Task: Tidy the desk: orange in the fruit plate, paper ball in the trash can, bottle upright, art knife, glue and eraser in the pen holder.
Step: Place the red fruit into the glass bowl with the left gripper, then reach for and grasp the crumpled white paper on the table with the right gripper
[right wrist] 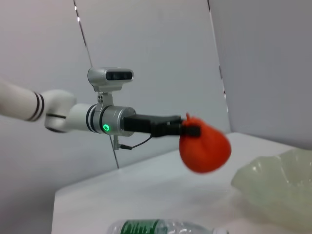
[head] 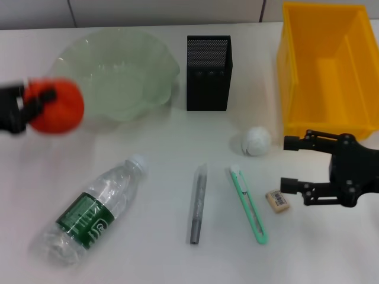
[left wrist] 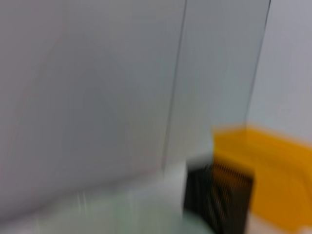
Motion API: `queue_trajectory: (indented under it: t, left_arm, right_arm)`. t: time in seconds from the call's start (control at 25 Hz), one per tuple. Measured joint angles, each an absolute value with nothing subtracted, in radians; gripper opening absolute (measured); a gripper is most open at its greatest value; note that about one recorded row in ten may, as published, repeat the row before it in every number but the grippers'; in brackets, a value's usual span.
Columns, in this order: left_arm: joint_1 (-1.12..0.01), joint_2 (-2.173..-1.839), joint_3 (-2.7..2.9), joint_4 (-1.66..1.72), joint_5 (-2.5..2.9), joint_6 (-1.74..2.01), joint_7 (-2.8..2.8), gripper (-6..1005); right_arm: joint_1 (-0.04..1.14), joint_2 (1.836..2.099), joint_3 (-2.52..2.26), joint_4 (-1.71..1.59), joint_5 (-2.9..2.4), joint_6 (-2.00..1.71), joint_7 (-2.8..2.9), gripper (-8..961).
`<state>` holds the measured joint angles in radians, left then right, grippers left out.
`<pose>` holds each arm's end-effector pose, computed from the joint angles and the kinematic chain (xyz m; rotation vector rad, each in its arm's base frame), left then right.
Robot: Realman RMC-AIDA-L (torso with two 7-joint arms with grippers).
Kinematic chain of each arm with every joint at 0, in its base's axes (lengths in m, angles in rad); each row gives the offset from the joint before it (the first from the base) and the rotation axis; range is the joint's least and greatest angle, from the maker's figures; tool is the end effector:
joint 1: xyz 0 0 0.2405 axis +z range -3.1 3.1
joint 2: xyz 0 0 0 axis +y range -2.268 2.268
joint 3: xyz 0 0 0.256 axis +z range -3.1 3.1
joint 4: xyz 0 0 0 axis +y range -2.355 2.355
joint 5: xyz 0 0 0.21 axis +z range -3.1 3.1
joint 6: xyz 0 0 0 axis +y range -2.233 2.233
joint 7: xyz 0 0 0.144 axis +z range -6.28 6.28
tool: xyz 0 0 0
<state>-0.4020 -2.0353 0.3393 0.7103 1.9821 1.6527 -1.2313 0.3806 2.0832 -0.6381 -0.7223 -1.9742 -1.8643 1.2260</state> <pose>-0.3206 0.3021 0.0749 -2.3609 -0.5689 -0.7765 0.2763 0.2656 0.0192 -2.8053 0.4452 0.9059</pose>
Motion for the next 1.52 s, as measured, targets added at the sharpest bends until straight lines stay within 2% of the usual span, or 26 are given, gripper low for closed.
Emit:
queue_trajectory:
  t: [0.2, 0.32, 0.48, 0.72, 0.92, 1.08, 1.12, 1.16, 1.36, 1.52]
  left_arm:
    - [-0.512, -2.047, 0.357, 0.704, 1.926, 1.602, -1.23, 175]
    - [-0.588, -2.069, 0.384, 0.676, 1.929, 1.458, -1.215, 149]
    - [-0.674, -2.071, 0.455, 0.594, 1.916, 1.265, -1.209, 99]
    - [-0.713, -2.076, 0.507, 0.545, 1.876, 1.133, -1.206, 169]
    - [-0.636, -2.07, 0.532, 0.619, 1.844, 1.207, -1.198, 406]
    - [-0.543, -2.067, 0.533, 0.678, 1.82, 1.318, -1.195, 481]
    - [-0.516, -2.067, 0.534, 0.697, 1.814, 1.356, -1.195, 500]
    - [-0.495, -2.067, 0.534, 0.712, 1.812, 1.387, -1.195, 518]
    - [-0.417, -2.066, 0.534, 0.739, 1.808, 1.509, -1.19, 612]
    - [-0.37, -2.066, 0.545, 0.739, 1.815, 1.594, -1.132, 798]
  right_arm:
    - [0.38, 2.081, -0.583, -0.726, -1.974, -1.913, 1.252, 839]
    - [0.375, 2.08, -0.574, -0.735, -1.974, -1.927, 1.261, 839]
    - [0.37, 2.081, -0.572, -0.792, -1.979, -1.918, 1.385, 840]
    - [0.368, 2.085, -0.587, -1.001, -1.98, -1.928, 1.689, 837]
    - [0.373, 2.085, -0.61, -1.232, -1.982, -1.955, 1.905, 835]
    - [0.367, 2.085, -0.671, -1.439, -2.002, -1.959, 2.03, 834]
    - [0.372, 2.084, -0.745, -1.619, -2.067, -1.95, 2.19, 833]
    - [0.377, 2.083, -0.768, -1.664, -2.093, -1.952, 2.236, 833]
    - [0.444, 2.081, -1.001, -1.935, -2.357, -1.985, 2.565, 833]
    - [0.5, 2.082, -1.214, -1.942, -2.534, -1.988, 2.752, 834]
